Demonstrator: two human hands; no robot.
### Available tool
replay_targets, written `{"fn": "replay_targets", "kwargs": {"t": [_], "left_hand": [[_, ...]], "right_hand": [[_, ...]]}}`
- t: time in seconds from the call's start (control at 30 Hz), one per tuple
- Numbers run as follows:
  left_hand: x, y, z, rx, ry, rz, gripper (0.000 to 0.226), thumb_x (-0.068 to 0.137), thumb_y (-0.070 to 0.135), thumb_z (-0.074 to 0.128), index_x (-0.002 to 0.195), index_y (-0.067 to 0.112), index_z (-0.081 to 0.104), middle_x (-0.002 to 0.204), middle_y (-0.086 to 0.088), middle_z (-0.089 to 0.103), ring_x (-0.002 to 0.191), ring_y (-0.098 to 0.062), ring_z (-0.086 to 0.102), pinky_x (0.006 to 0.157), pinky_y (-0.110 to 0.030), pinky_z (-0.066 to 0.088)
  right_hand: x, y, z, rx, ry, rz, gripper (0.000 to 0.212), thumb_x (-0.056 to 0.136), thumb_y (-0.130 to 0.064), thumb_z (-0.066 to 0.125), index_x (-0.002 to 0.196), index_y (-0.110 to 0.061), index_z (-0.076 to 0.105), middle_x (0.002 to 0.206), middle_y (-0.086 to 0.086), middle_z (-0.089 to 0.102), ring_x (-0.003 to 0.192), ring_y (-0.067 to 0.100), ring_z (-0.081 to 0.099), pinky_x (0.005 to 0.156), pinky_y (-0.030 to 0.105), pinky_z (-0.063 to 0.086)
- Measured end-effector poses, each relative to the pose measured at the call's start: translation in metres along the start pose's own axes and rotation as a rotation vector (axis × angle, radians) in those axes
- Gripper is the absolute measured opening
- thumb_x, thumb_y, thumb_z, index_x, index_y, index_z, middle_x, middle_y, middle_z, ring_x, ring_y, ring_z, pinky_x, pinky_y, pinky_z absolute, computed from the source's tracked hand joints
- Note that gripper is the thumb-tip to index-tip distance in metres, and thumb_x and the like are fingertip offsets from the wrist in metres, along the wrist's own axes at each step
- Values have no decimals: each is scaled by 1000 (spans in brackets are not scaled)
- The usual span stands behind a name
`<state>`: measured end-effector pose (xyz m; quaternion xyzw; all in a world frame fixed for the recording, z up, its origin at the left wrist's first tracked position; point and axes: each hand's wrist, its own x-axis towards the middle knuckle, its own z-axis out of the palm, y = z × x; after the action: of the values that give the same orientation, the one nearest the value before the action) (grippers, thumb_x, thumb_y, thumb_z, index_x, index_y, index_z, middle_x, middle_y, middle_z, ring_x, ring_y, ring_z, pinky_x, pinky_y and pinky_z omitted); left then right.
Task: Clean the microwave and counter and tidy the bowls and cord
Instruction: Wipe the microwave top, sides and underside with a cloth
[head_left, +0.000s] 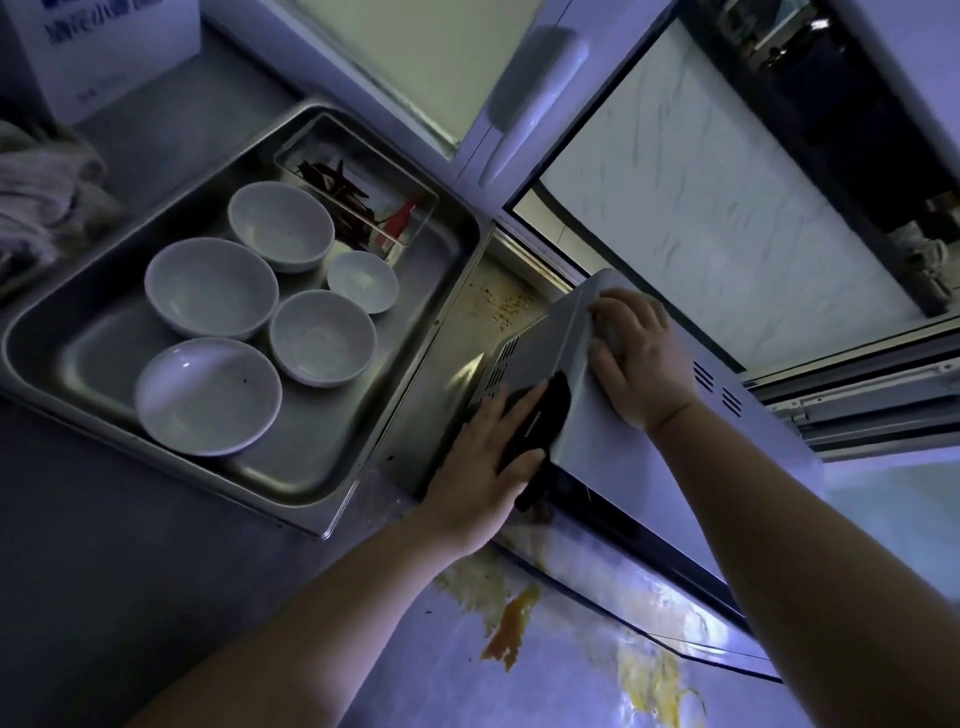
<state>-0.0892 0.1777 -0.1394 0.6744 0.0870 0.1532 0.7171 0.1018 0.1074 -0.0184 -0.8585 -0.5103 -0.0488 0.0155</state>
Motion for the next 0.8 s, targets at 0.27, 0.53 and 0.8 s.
{"fn": "replay_targets", "kwargs": {"t": [0.27,0.53,0.8], "left_hand": [[10,42,-9,258,-117,-22,62,85,60,38,140,65,10,161,14,-5,148,-13,-8,117,-56,14],[-5,90,34,1260,30,58,64,97,52,32,152,37,3,161,-10,-9,147,-37,0,118,-55,12],[-21,102,179,1446,-144,61,64,100,49,23,154,22,2,161,-16,-5,147,-35,-7,115,-58,-8]], "right_hand": [[-42,-11,-25,160,33,335,36,98,-31,48,134,-23,50,139,0,49,126,22,45,91,31,39],[-175,19,-32,262,118,432,30,95,-17,56,124,-15,60,128,3,60,121,24,50,95,25,31],[-274,58,-48,344,200,600,26,95,-18,55,119,-17,62,122,-1,60,115,21,51,88,28,39]]}}
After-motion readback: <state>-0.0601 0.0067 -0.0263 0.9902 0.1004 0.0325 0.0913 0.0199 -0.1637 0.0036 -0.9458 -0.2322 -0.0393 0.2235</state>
